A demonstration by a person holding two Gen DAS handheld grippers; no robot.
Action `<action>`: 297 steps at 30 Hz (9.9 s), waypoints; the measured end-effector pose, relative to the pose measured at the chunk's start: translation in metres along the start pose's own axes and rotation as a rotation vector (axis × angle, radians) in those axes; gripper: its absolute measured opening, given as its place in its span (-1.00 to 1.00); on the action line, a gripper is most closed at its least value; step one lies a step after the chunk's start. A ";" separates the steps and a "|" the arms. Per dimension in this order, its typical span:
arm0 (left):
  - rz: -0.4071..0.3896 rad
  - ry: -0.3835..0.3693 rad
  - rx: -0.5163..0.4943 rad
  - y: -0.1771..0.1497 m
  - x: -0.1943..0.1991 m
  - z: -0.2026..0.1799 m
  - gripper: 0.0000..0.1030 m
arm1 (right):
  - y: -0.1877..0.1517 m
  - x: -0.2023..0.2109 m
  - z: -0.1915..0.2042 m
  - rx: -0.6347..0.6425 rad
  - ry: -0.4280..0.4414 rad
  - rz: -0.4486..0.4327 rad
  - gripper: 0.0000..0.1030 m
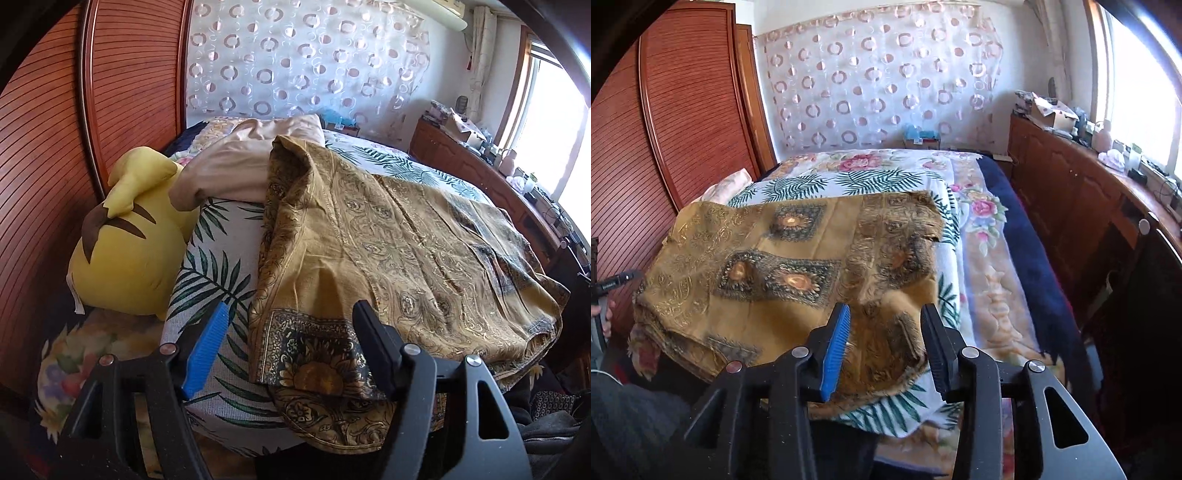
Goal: Fold small clothes
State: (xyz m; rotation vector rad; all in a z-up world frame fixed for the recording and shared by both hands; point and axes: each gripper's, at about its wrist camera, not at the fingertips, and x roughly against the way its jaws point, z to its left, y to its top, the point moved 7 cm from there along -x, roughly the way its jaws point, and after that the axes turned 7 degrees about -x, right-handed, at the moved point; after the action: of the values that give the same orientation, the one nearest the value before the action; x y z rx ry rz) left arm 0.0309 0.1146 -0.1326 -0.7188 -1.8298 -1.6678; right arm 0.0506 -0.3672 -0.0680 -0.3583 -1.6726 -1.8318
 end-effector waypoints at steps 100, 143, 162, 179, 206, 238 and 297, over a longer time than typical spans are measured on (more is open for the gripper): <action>-0.099 -0.411 -0.391 0.136 -0.030 -0.250 -0.03 | -0.012 -0.067 0.028 0.003 -0.013 -0.112 0.51; -0.083 -0.217 -0.262 0.064 -0.088 -0.146 -0.03 | 0.011 -0.179 0.134 0.410 0.235 0.163 0.51; -0.154 -0.245 -0.258 0.076 -0.066 -0.156 -0.03 | 0.095 -0.169 0.048 0.170 0.168 0.030 -0.84; -0.147 -0.323 -0.314 0.084 -0.052 -0.195 0.57 | 0.106 -0.220 -0.034 0.029 -0.099 0.135 -0.48; -0.075 -0.293 -0.360 0.133 -0.110 -0.226 0.57 | 0.124 -0.256 -0.025 0.212 0.056 0.127 -0.68; -0.102 -0.313 -0.372 0.101 -0.041 -0.228 0.57 | -0.044 -0.090 -0.057 0.054 0.005 0.159 -0.48; 0.081 -0.256 -0.313 0.141 -0.179 -0.230 0.12 | 0.060 -0.227 -0.072 0.048 -0.024 0.206 -0.03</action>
State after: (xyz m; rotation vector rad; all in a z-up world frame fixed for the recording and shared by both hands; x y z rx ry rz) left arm 0.2678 -0.1064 -0.1450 -1.1696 -1.6929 -1.9019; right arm 0.2762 -0.3778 -0.1642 -0.5136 -1.6281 -1.6397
